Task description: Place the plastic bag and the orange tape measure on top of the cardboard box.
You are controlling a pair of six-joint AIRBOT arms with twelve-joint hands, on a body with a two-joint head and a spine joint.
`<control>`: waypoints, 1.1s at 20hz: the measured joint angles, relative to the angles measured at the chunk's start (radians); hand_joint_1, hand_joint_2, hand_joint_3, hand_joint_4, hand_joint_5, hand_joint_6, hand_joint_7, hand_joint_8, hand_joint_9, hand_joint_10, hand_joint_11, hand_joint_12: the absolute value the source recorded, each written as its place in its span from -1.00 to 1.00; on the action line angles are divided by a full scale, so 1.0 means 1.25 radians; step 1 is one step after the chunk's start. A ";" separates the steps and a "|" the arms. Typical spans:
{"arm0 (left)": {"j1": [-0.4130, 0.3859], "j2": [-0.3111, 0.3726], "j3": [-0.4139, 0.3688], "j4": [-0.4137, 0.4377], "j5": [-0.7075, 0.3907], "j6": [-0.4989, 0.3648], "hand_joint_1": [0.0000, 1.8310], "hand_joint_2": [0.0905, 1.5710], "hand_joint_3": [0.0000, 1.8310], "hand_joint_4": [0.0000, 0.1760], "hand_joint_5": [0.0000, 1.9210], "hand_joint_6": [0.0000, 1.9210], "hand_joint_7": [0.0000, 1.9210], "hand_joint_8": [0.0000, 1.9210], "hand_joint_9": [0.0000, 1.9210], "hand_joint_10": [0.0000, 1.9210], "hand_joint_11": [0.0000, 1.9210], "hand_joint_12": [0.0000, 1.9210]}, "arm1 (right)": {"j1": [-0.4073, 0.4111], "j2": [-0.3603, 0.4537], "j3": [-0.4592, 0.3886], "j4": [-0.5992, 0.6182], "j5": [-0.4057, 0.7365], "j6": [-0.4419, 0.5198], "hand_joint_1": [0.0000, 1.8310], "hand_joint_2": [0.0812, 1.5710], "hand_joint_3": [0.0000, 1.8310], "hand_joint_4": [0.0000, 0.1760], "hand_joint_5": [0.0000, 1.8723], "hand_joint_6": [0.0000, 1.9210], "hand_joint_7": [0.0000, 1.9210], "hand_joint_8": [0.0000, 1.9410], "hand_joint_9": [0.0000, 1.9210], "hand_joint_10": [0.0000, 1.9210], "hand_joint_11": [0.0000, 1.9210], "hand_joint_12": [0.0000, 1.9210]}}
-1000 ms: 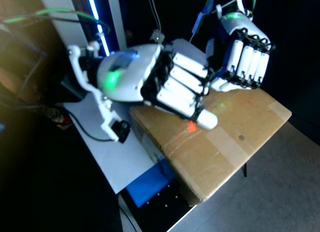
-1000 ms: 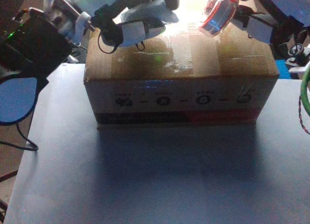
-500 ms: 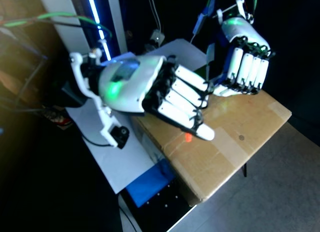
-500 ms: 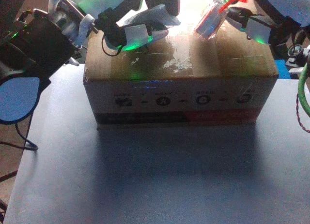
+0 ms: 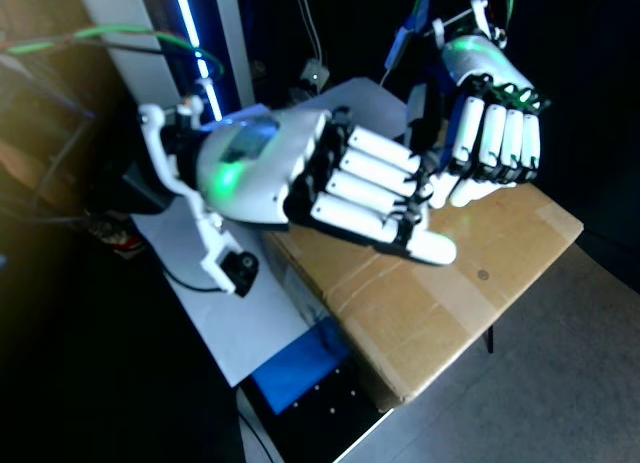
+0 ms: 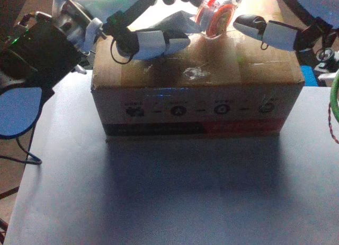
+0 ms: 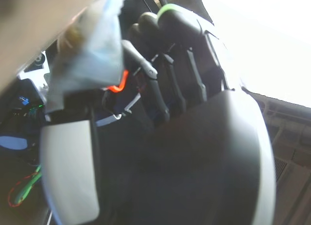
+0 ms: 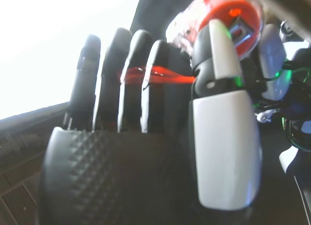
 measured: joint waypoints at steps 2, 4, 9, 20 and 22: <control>0.009 0.005 0.000 0.000 0.010 -0.034 0.16 0.22 -1.00 -1.00 -0.44 -0.92 -0.58 -0.66 -0.81 0.12 -0.91 0.86 | 0.000 0.008 -0.004 0.003 -0.005 -0.001 0.16 0.17 -1.00 -1.00 -0.49 -0.70 -0.62 -0.17 -0.71 0.35 -0.78 0.83; 0.010 0.010 0.000 0.000 0.011 -0.036 0.16 0.17 -1.00 -1.00 -0.56 -1.00 -0.64 -0.97 -0.90 -0.38 -1.00 0.52 | 0.000 0.013 -0.010 0.004 -0.010 -0.001 0.11 0.15 -1.00 -1.00 -0.52 -0.73 -0.71 -0.09 -0.76 0.42 -0.80 0.82; 0.010 0.019 -0.002 0.000 0.026 -0.038 0.03 0.13 -1.00 -0.32 -0.87 -1.00 -1.00 -1.00 -1.00 -1.00 -1.00 -0.39 | 0.000 0.030 -0.034 -0.002 -0.038 0.000 0.05 0.07 -1.00 -1.00 -0.59 -0.93 -0.86 -0.14 -0.94 0.48 -0.96 0.93; 0.036 0.100 -0.089 0.000 0.126 -0.038 -0.06 0.04 -1.00 0.35 -1.00 -1.00 -1.00 -1.00 -1.00 -1.00 -1.00 -1.00 | -0.002 0.099 -0.112 -0.008 -0.116 -0.001 0.00 0.10 -1.00 -1.00 -0.64 -1.00 -0.78 -0.39 -0.98 0.17 -1.00 0.71; 0.059 0.125 -0.121 0.001 0.155 -0.038 -0.06 0.07 -0.99 0.02 -0.99 -1.00 -1.00 -1.00 -1.00 -1.00 -0.99 -1.00 | -0.020 0.122 -0.142 -0.009 -0.157 -0.001 0.02 0.11 -1.00 -1.00 -0.63 -1.00 -0.78 -0.36 -0.95 0.11 -1.00 0.62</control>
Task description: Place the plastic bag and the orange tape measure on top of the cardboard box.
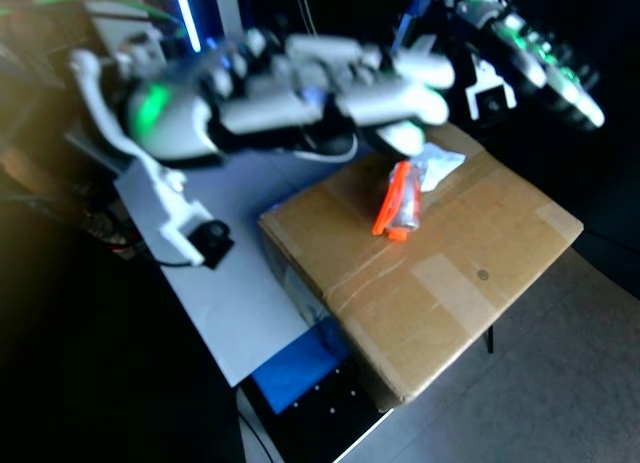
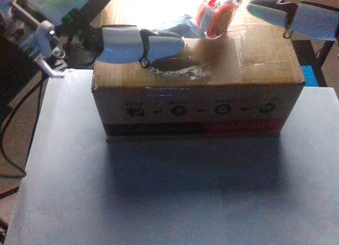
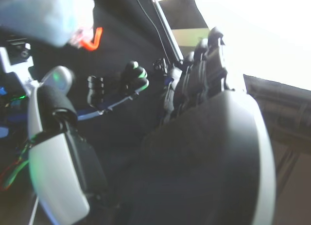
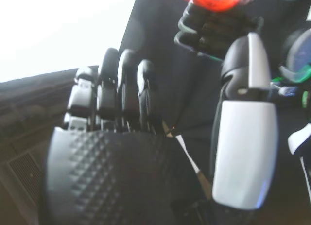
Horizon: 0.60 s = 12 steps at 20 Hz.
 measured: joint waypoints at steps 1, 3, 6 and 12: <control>0.018 0.021 -0.020 0.001 0.034 -0.001 -0.06 0.07 -0.99 0.01 -0.97 -0.99 -1.00 -1.00 -1.00 -1.00 -1.00 -1.00 | -0.023 0.014 -0.022 0.000 -0.028 0.000 0.02 0.12 -1.00 -1.00 -0.64 -1.00 -0.79 -0.36 -0.95 0.09 -1.00 0.59; 0.047 0.055 -0.050 0.000 0.092 -0.001 -0.05 0.07 -1.00 0.13 -0.88 -1.00 -1.00 -1.00 -1.00 -1.00 -0.97 -0.96 | -0.063 0.039 -0.058 0.000 -0.075 0.000 0.05 0.12 -1.00 -1.00 -0.63 -0.99 -0.84 -0.32 -0.97 0.10 -1.00 0.66; 0.083 0.092 -0.084 -0.002 0.194 -0.001 -0.11 0.08 -1.00 0.32 -0.85 -1.00 -0.99 -1.00 -1.00 -1.00 -1.00 -0.64 | -0.096 0.056 -0.091 0.000 -0.167 0.000 -0.23 0.05 -1.00 -1.00 -0.59 -0.98 -0.83 -0.14 -0.89 0.27 -0.92 0.83; 0.143 0.132 -0.131 -0.002 0.355 -0.001 0.05 0.10 -1.00 -0.41 -0.71 -0.98 -0.77 -0.98 -0.80 -0.92 -1.00 0.40 | -0.182 0.089 -0.139 0.041 -0.309 0.000 -0.01 0.07 -1.00 -1.00 -0.60 -0.94 -0.78 -0.18 -0.85 0.19 -0.98 0.74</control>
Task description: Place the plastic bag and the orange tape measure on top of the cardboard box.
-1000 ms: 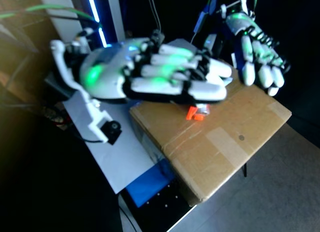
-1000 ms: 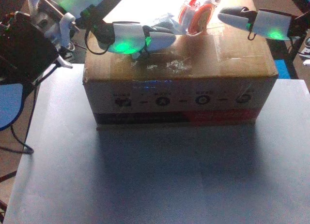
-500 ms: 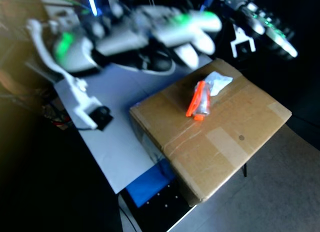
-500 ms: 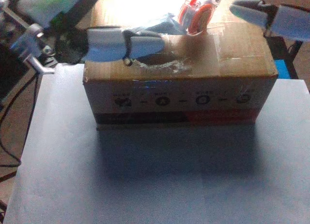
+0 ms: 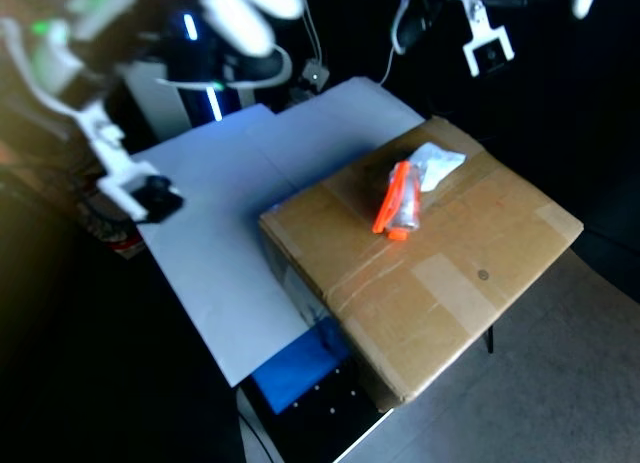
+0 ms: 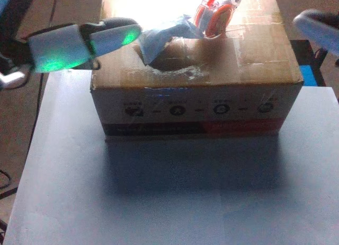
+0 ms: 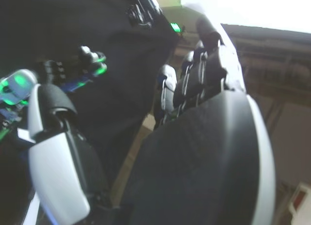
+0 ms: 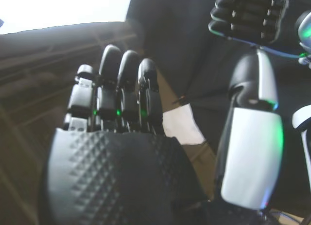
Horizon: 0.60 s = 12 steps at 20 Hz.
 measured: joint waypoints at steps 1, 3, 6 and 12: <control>0.029 0.013 -0.013 -0.006 0.049 -0.001 0.04 0.14 -0.99 -0.12 -0.67 -0.97 -0.69 -0.97 -0.73 -0.87 -1.00 0.51 | 0.000 0.000 0.000 0.013 -0.012 0.001 0.09 0.14 -0.99 -1.00 -0.59 -0.94 -0.70 -0.31 -0.76 0.11 -0.91 0.70; 0.065 0.016 -0.021 -0.035 0.107 -0.001 -0.03 0.26 -0.98 0.08 -0.71 -0.99 -0.71 -0.99 -0.76 -0.83 -1.00 0.50 | -0.003 0.000 0.000 0.019 -0.010 0.007 0.08 0.14 -1.00 -1.00 -0.59 -0.95 -0.74 -0.15 -0.79 0.25 -0.89 0.74; 0.127 0.018 -0.030 -0.087 0.190 -0.021 -0.38 0.56 -0.99 -0.57 -0.77 -1.00 -0.68 -0.99 -0.83 -0.37 -1.00 0.56 | -0.015 0.000 -0.007 0.020 -0.008 0.020 0.19 0.21 -0.99 -1.00 -0.60 -0.96 -0.73 -0.23 -0.77 0.17 -0.89 0.69; 0.142 0.005 -0.002 -0.125 0.265 -0.048 -0.49 0.56 -0.99 -0.90 -0.72 -0.97 -0.64 -1.00 -0.76 -0.35 -0.93 0.47 | -0.025 0.002 -0.007 0.058 -0.007 0.026 0.19 0.22 -1.00 -1.00 -0.60 -0.96 -0.72 -0.25 -0.77 0.15 -0.89 0.69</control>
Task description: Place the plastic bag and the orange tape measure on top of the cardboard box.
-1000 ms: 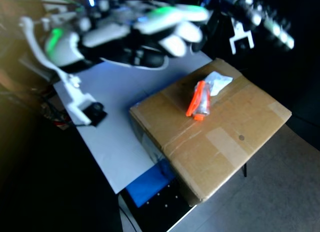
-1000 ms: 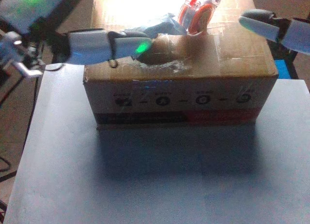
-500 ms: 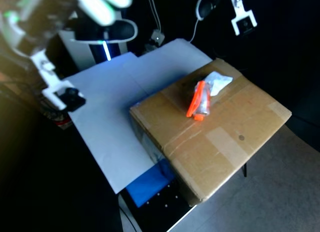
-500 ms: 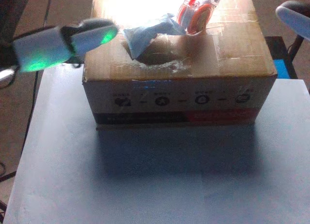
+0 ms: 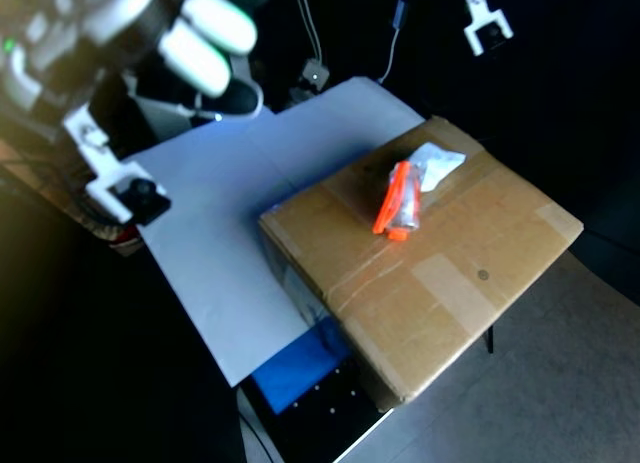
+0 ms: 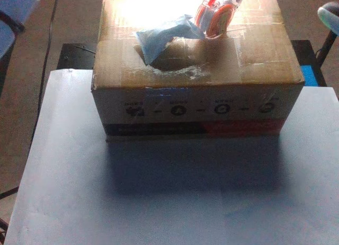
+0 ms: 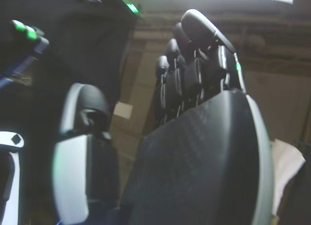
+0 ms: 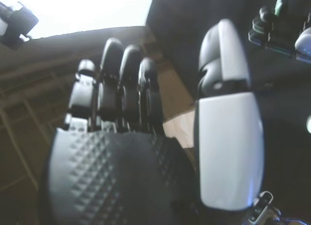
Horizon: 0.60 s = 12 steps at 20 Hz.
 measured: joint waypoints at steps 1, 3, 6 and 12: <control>-0.001 -0.004 0.004 0.007 0.002 -0.002 -0.49 0.57 -1.00 -0.80 -0.66 -0.94 -0.62 -0.99 -0.69 -0.48 -0.91 0.43 | 0.000 0.003 0.000 -0.003 0.001 0.001 0.19 0.22 -1.00 -1.00 -0.55 -0.94 -0.68 -0.23 -0.77 0.15 -0.89 0.69; -0.011 -0.013 0.008 0.023 -0.006 -0.003 -0.45 0.58 -1.00 -0.61 -0.62 -0.91 -0.63 -0.99 -0.61 -0.83 -0.89 0.29 | 0.000 0.019 0.000 -0.016 0.001 0.003 0.19 0.22 -1.00 -1.00 -0.59 -0.97 -0.73 -0.22 -0.77 0.17 -0.88 0.69; -0.033 -0.013 0.017 0.038 -0.002 0.002 -0.40 0.62 -1.00 -1.00 -0.55 -0.88 -0.54 -0.99 -0.50 -0.88 -0.80 0.21 | 0.000 0.023 0.006 -0.025 -0.005 0.004 0.19 0.22 -1.00 -1.00 -0.57 -0.97 -0.69 -0.32 -0.74 0.07 -0.89 0.65; -0.077 0.002 0.022 0.054 -0.006 0.042 -0.40 0.62 -1.00 -1.00 -0.55 -0.88 -0.54 -0.99 -0.50 -0.90 -0.80 0.21 | 0.024 0.042 0.025 -0.035 0.004 0.017 0.19 0.22 -1.00 -1.00 -0.57 -0.98 -0.68 -0.34 -0.74 0.07 -0.89 0.65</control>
